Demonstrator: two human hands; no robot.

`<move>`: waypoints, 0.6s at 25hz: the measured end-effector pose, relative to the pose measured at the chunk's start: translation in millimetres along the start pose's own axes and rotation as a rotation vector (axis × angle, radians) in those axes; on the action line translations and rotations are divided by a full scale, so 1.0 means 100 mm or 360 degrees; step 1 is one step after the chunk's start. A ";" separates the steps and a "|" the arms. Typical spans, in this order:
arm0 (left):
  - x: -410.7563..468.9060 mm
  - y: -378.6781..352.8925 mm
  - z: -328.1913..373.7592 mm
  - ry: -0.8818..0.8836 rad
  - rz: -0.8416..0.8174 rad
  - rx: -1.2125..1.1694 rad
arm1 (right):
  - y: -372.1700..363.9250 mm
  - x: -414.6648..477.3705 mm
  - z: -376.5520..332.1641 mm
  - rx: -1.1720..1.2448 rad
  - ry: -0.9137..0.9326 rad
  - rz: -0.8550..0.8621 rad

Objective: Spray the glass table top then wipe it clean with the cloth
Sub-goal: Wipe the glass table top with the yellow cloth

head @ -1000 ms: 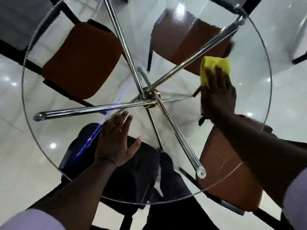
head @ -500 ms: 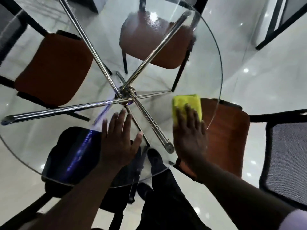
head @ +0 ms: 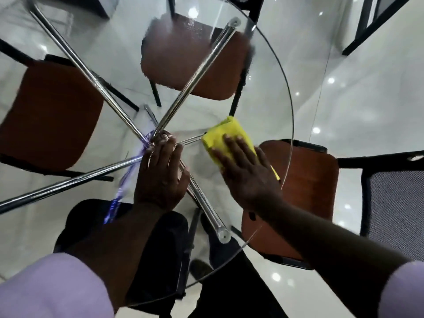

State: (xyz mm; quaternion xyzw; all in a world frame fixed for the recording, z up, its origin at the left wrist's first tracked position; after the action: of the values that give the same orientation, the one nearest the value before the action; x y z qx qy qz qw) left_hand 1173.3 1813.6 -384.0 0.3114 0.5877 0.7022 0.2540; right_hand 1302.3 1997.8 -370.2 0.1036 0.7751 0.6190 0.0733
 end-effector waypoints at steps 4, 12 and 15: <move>0.03 -0.06 -0.05 0.0025 -0.0105 -0.0109 | 0.07 1.06 0.91 -0.0285 0.0105 0.0051; 0.04 -0.04 -0.07 0.0030 -0.0192 -0.0084 | 0.03 1.00 0.14 -0.0139 0.0617 -0.0110; 0.03 -0.09 -0.08 0.0018 -0.0163 -0.0104 | 0.22 1.52 1.12 -0.0246 -0.0171 0.0078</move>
State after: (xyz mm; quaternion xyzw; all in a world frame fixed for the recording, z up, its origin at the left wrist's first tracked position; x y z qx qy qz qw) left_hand 1165.4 1811.8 -393.2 0.2685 0.5811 0.7088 0.2963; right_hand 1183.4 2146.4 -371.5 0.1498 0.7172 0.6721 0.1073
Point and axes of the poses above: each hand's wrist, its own x-axis towards the middle knuckle, its own y-axis out of the back of the hand, z = x × y, the point moved 5 cm from there along x, towards the middle knuckle, and after that the axes turned 2 degrees about -x, right-handed, at the moved point
